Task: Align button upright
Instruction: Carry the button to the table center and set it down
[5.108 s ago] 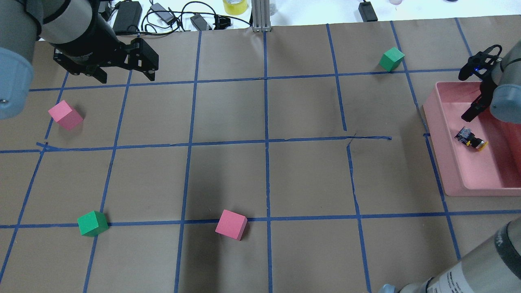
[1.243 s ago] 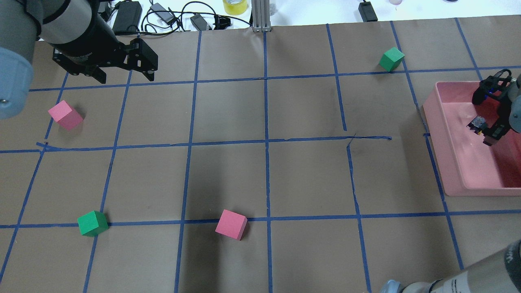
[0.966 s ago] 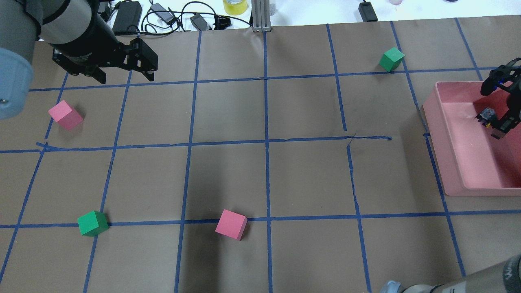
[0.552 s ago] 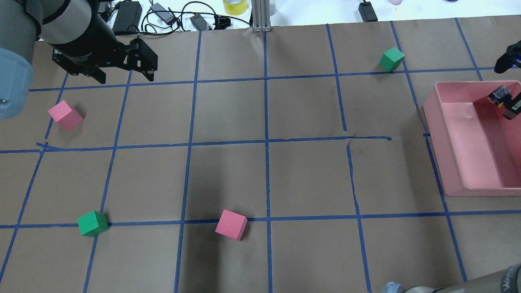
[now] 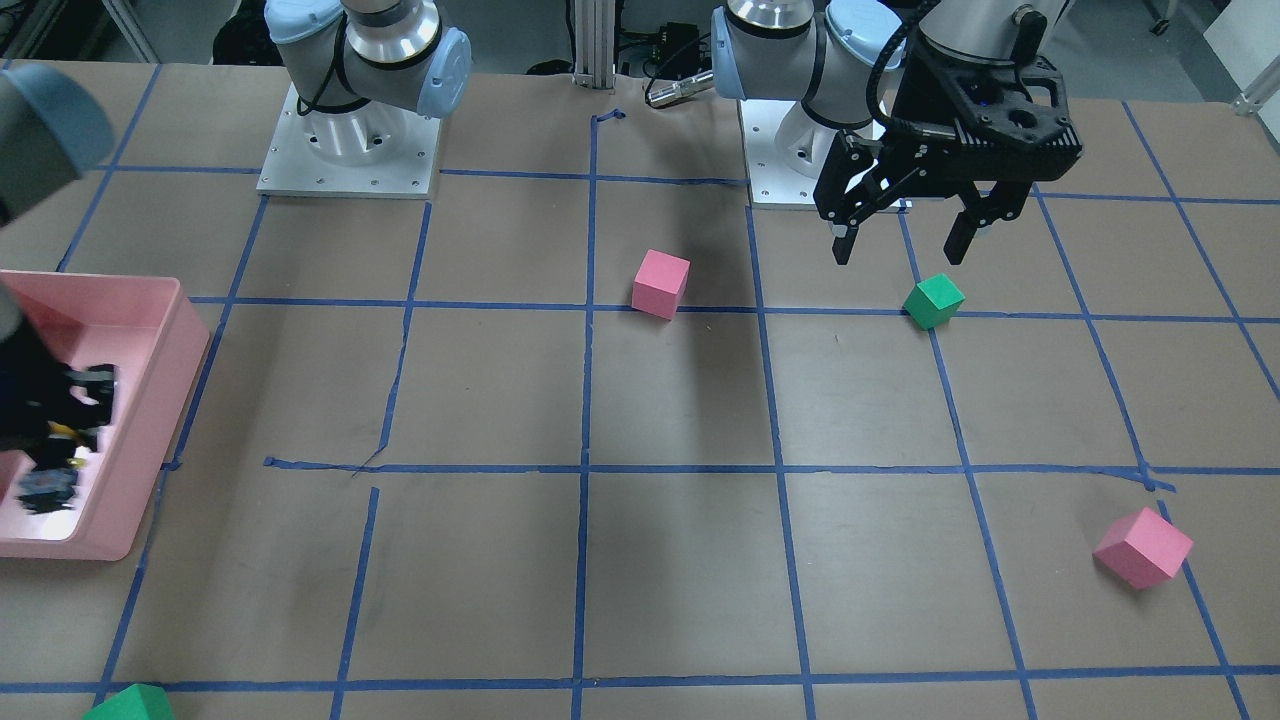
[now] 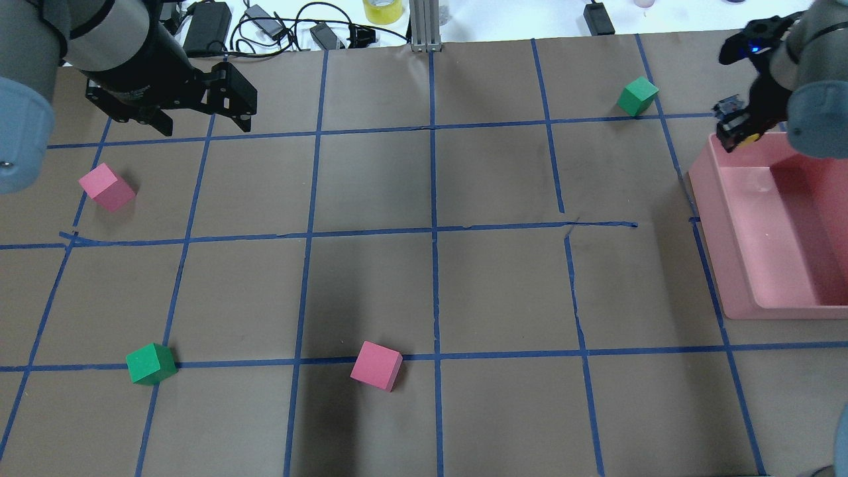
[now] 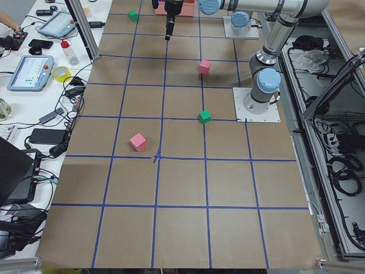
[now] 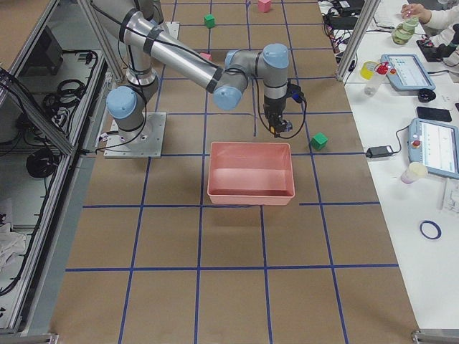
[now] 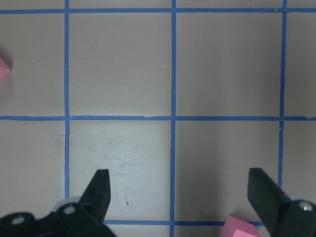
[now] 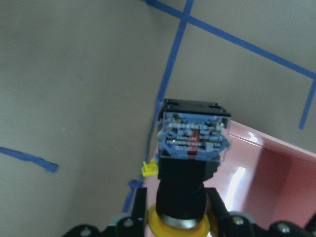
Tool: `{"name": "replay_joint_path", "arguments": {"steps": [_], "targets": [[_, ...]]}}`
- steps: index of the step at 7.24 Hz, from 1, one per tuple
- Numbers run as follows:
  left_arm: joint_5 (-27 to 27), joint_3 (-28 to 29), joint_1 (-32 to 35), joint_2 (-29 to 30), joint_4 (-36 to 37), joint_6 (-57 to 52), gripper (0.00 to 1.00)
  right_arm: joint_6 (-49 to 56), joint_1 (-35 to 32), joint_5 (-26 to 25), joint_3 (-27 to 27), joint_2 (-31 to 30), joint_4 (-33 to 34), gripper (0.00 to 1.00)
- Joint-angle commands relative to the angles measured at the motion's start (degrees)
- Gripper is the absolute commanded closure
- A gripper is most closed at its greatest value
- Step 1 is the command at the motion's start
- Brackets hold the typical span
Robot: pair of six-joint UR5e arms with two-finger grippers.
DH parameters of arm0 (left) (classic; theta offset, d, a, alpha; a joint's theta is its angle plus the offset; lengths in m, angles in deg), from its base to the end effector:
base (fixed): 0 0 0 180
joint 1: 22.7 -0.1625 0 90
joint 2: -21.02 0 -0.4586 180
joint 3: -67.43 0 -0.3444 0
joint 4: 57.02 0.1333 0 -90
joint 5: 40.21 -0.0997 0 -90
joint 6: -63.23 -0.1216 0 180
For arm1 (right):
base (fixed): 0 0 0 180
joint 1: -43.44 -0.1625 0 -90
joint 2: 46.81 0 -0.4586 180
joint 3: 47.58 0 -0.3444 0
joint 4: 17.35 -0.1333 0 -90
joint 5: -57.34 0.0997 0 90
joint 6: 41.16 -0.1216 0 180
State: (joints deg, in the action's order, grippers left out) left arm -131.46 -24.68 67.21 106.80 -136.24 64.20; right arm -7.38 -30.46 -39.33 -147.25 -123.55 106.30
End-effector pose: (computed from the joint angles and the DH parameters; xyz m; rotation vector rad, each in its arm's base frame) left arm -0.1300 -0.4349 0.5363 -0.0325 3.1017 -0.3506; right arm -0.0360 -0.5546 0.3746 0.4377 -2.9196 0.1786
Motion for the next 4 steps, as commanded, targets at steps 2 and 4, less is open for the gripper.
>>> {"name": "replay_joint_path", "arguments": {"steps": [2, 4], "targets": [[0.01, 0.00, 0.00, 0.00, 0.03, 0.00, 0.00, -33.60, -21.22, 0.43, 6.74, 7.00, -1.47, 1.00], [0.01, 0.00, 0.00, 0.00, -0.06, 0.00, 0.00, -41.22, -29.87, 5.32, 13.95, 16.49, -3.50, 1.00]]}}
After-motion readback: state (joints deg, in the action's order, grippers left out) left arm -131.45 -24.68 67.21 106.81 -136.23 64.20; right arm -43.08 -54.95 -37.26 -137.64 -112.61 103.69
